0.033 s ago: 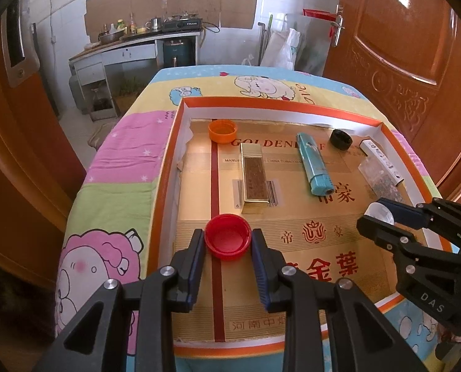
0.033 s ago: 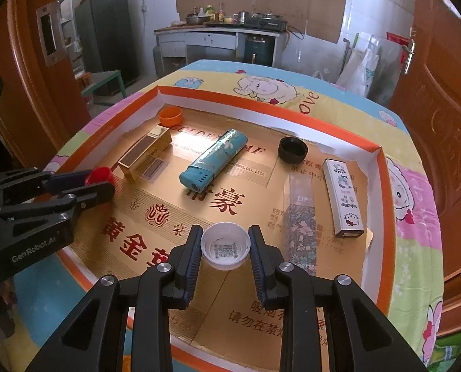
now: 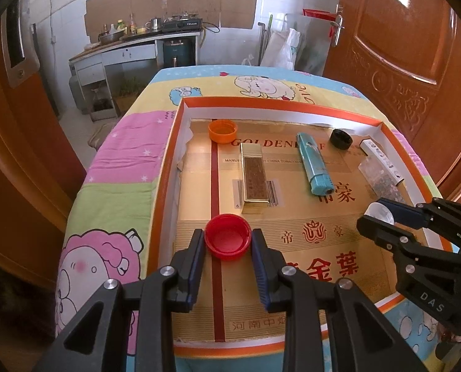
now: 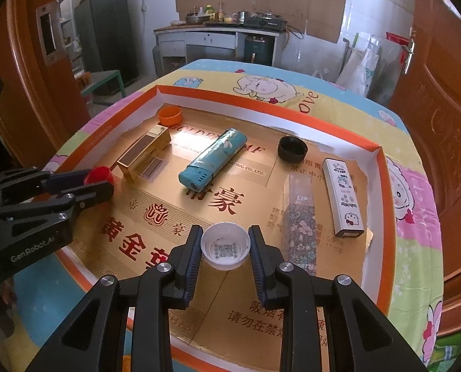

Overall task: Organize rigid objects
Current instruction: 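Lower the red cap and white cup toward the box lid floor, then open both tools to release the red cap and white cup in the lid, then withdraw both open tools from the lid toward the caps on the cloth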

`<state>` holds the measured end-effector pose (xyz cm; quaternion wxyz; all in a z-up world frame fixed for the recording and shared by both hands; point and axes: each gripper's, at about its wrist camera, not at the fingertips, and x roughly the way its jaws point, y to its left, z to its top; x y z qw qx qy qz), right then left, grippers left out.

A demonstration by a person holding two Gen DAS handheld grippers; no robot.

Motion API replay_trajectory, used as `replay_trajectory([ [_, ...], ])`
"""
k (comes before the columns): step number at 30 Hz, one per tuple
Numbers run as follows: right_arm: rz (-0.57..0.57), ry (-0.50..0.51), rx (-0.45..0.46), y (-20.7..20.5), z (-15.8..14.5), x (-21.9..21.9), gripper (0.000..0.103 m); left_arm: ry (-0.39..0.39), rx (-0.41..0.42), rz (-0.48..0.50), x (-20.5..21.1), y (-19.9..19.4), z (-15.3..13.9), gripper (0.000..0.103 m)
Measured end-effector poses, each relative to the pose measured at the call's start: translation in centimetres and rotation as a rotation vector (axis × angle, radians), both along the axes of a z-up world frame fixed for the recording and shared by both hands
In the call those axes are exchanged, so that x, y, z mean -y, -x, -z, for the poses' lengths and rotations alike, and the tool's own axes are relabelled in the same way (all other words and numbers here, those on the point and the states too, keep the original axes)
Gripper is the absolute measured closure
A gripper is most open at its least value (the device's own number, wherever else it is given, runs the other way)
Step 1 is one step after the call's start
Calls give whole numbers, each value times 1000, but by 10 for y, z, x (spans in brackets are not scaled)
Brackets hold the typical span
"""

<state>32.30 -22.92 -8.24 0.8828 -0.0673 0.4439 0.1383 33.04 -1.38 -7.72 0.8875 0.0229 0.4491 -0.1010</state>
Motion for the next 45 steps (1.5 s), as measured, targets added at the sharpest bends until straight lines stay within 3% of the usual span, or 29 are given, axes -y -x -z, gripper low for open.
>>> replay_trajectory([
  [5, 5, -2, -2, -1, 2, 2, 71, 12, -2, 3, 0, 0, 0, 72],
  [9, 7, -3, 2, -1, 2, 2, 60, 17, -1, 10, 0, 1, 0, 71],
  [17, 14, -26, 31, 2, -6, 6, 60, 48, 6, -5, -7, 2, -4, 69],
  [34, 73, -102, 131, 22, -43, 21, 60, 96, 148, -4, -9, 32, -39, 69],
  [45, 87, -101, 163, 66, -72, 22, 60, 114, 226, 21, -8, 85, -72, 69],
])
